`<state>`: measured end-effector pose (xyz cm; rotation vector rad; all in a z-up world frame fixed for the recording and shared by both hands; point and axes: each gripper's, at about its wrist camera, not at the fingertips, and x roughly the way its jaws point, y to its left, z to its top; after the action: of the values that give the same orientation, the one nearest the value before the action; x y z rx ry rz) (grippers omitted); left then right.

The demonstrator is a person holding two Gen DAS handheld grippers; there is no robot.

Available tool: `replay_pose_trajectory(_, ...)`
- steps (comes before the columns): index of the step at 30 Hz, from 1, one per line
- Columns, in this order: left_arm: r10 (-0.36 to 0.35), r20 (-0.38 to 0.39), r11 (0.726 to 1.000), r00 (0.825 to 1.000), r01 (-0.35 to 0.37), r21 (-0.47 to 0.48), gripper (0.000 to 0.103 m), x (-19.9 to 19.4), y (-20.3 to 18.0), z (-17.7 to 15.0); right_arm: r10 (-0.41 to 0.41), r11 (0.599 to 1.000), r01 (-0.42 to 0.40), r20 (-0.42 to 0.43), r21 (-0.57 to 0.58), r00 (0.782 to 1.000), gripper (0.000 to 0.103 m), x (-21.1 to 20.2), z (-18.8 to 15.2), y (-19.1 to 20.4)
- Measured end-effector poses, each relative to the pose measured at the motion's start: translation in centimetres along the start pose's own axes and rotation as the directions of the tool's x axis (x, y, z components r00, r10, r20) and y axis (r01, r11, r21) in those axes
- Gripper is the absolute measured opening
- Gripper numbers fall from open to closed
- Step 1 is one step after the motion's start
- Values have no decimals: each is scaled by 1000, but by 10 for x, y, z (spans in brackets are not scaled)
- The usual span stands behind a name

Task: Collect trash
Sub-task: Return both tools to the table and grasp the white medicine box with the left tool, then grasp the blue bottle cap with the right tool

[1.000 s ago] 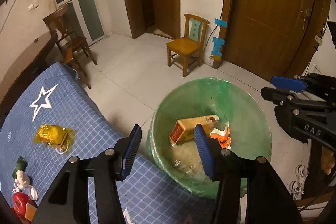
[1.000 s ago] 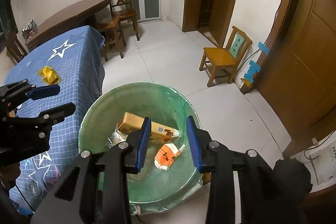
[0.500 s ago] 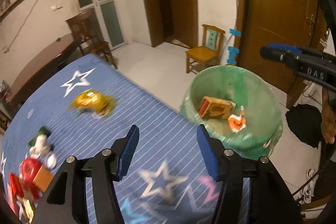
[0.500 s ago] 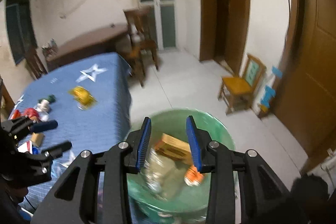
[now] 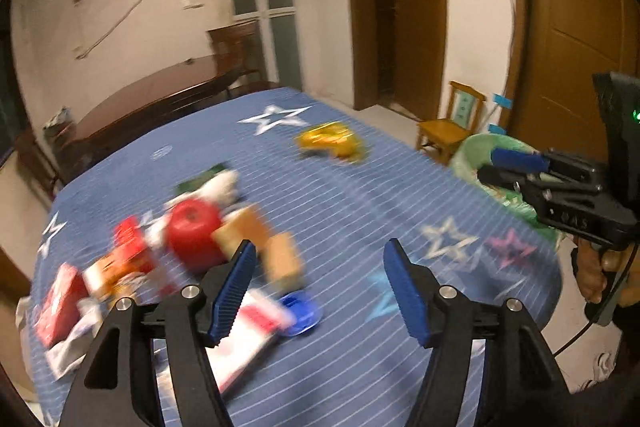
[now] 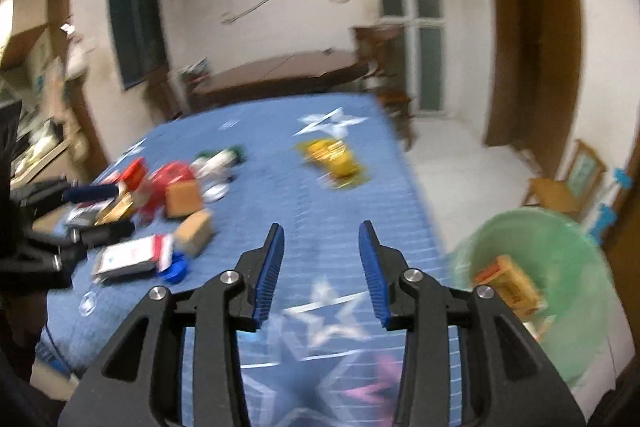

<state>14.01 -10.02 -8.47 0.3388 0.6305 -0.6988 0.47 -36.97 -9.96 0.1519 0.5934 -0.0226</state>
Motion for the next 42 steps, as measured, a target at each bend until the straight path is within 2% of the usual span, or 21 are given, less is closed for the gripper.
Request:
replay_pose_trajectory(3, 3, -43, 1000, 999, -2, 19, 72, -8, 45, -26, 87, 995, -91, -79, -45, 993, 47, 18, -8, 35)
replay_pose_trajectory(7, -23, -103, 993, 994, 35, 117, 72, 0, 73, -54, 172, 974, -196, -195, -113, 966, 53, 42, -21, 81)
replay_pose_trajectory(10, -87, -141, 982, 986, 109, 153, 72, 11, 82, -63, 171, 969, -208, -236, -137, 956, 54, 54, -29, 101)
replay_pose_trajectory(13, -132, -189, 968, 973, 167, 185, 72, 31, 76, -63, 182, 970, -217, -265, -108, 947, 56, 62, -32, 104)
replay_pose_trajectory(16, -116, -245, 960, 962, 172, 221, 72, 53, 71, -67, 180, 973, -213, -282, -93, 942, 56, 66, -32, 100)
replay_pose_trajectory(19, -118, -295, 961, 948, 184, 205, 73, 71, 76, -74, 179, 973, -214, -295, -90, 939, 56, 70, -32, 100)
replay_pose_trajectory(21, -143, -294, 963, 945, 202, 179, 73, 71, 81, -75, 182, 972, -217, -302, -89, 936, 56, 73, -32, 103)
replay_pose_trajectory(23, -156, -289, 966, 944, 208, 156, 60, 68, 85, -77, 186, 971, -223, -307, -90, 934, 56, 79, -33, 105)
replay_pose_trajectory(25, -125, -267, 973, 955, 171, 158, 58, 60, 85, -81, 190, 968, -230, -311, -99, 931, 56, 84, -32, 110)
replay_pose_trajectory(27, -104, -249, 980, 963, 142, 139, 57, 50, 87, -84, 195, 963, -242, -315, -118, 929, 56, 87, -32, 118)
replay_pose_trajectory(30, -84, -183, 991, 980, 101, 86, 57, 19, 94, -90, 201, 956, -256, -321, -141, 925, 56, 94, -31, 130)
replay_pose_trajectory(34, -49, -89, 998, 995, 45, -47, 57, -30, 108, -98, 205, 952, -265, -328, -151, 922, 56, 106, -29, 141)
replay_pose_trajectory(38, 10, -55, 993, 998, -16, -114, 57, -61, 114, -111, 180, 952, -251, -341, -176, 923, 56, 121, -29, 156)
replay_pose_trajectory(42, 40, -62, 991, 997, -48, -128, 57, -73, 109, -125, 123, 959, -203, -350, -199, 929, 55, 134, -32, 161)
